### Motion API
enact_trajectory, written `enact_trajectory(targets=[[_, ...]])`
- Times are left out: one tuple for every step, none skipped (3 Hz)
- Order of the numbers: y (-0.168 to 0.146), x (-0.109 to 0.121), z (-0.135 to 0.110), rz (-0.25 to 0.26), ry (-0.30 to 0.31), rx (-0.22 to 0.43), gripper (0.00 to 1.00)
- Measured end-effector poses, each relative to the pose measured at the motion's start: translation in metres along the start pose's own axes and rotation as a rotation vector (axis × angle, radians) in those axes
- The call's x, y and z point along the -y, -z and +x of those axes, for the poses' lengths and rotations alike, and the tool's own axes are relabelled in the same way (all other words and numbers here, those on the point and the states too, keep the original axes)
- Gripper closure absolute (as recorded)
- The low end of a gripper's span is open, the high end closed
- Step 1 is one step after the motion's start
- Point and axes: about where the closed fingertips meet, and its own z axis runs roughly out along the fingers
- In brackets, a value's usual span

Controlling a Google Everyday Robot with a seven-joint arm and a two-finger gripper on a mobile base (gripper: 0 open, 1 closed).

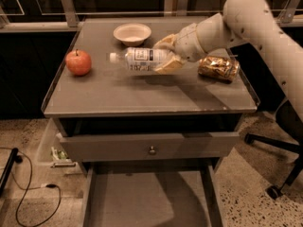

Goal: Pick blue plastic bottle from middle drawer and place on counter

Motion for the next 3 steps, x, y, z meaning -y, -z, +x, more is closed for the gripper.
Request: enact_trajectory(targets=[[-0.012,-0.007,0.016,0.019,-0.136,-0.066,1.00],[-0.020,-0.017,0.032,0.033,-0.246,-0.118,1.00],[-0.019,-0.017,0.029,0.030,-0.259,-0.118,0.81]])
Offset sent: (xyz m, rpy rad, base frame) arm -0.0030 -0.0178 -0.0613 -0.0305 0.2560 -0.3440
